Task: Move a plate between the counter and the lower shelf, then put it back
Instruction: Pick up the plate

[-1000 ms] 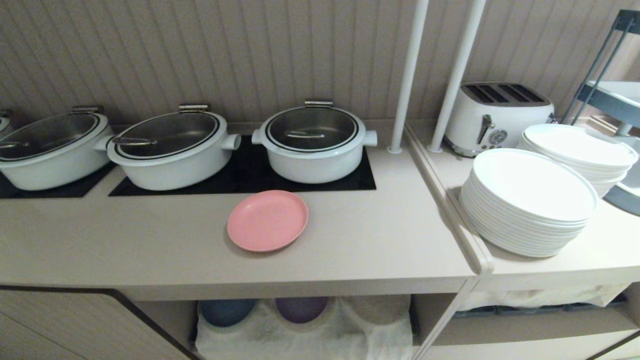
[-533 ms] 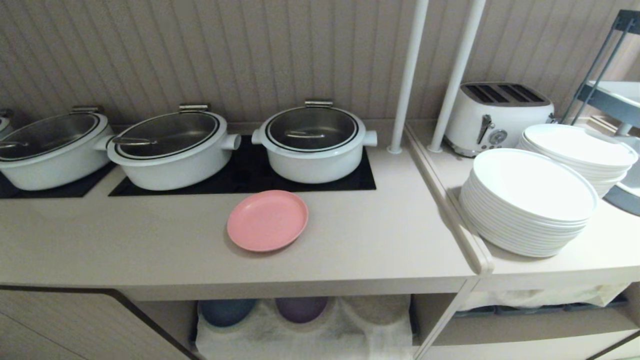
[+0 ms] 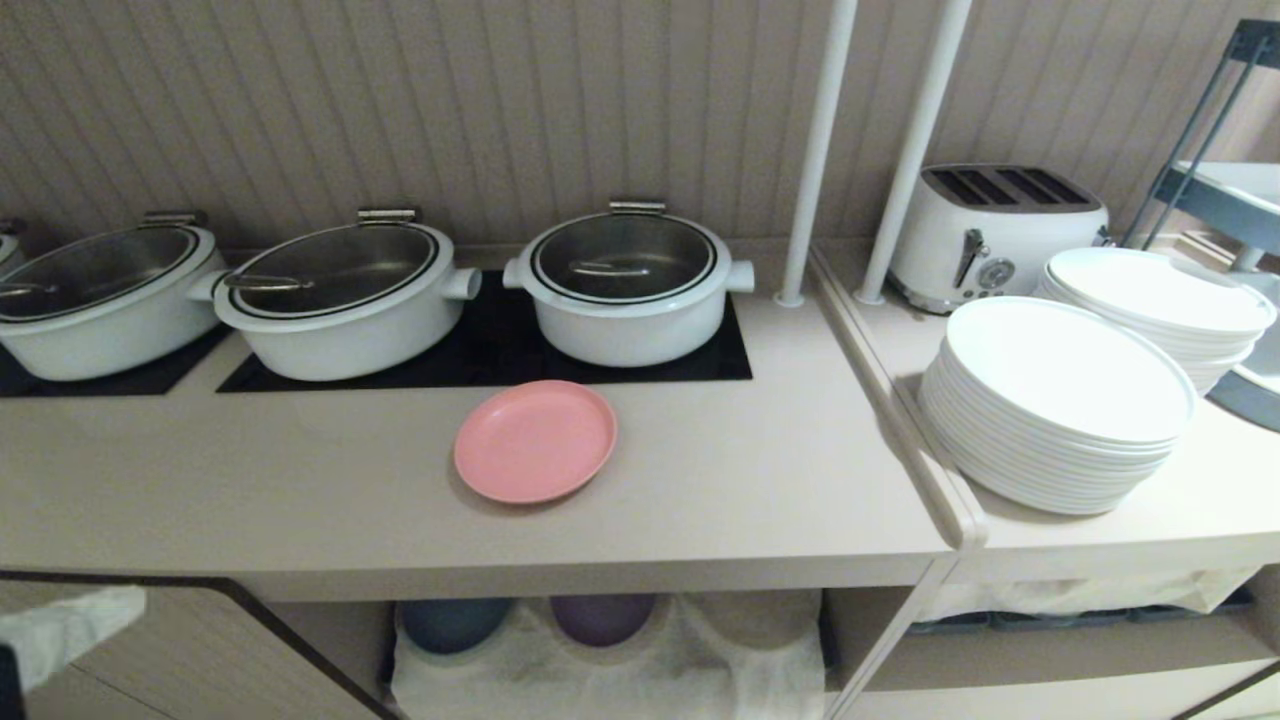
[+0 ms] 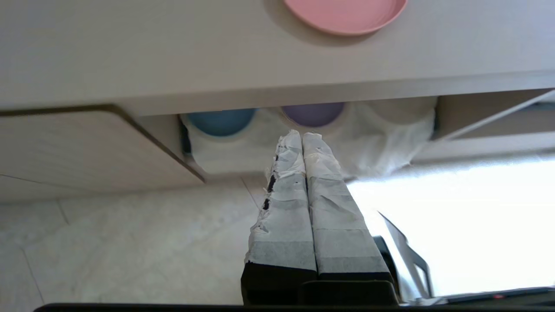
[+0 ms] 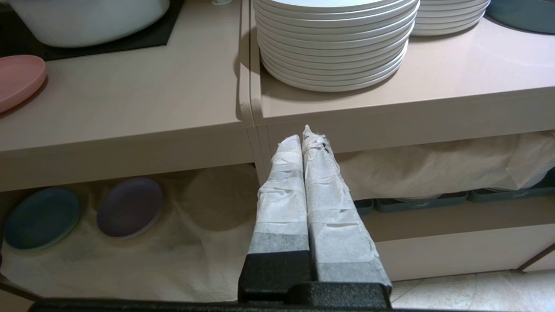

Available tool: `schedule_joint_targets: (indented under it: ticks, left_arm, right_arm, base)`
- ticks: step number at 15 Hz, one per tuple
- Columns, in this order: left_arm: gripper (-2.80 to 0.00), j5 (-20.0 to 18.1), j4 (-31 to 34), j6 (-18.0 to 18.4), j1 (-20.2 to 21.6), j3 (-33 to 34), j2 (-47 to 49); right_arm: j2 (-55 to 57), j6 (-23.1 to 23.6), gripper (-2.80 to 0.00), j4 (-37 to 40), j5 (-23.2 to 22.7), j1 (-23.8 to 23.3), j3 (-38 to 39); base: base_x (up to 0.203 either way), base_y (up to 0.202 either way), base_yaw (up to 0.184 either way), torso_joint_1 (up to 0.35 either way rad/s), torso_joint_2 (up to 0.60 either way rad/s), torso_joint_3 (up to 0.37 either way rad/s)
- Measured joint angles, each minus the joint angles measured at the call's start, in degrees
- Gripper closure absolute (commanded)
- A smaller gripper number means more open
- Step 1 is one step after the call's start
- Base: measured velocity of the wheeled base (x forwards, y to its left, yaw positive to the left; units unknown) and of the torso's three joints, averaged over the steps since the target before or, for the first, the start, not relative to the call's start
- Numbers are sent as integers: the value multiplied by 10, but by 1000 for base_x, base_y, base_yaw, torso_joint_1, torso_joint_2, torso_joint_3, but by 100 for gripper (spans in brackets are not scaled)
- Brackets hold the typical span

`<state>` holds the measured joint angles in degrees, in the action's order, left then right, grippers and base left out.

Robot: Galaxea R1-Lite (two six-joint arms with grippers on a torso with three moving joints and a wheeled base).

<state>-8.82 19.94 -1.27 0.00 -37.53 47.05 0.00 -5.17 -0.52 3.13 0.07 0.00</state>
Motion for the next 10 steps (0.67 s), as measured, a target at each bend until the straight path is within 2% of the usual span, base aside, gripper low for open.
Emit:
schedule_joint_targets:
  ticks: [3, 10]
  left_arm:
    - [0, -8, 5, -1, -1, -73, 105]
    - [0, -30, 92, -13, -16, -277, 321]
  right_arm:
    - [0, 0, 0, 0, 0, 0, 0]
    - [0, 0, 0, 0, 0, 0, 0]
  base:
    - [0, 0, 0, 0, 0, 0]
    - [0, 0, 0, 0, 0, 0]
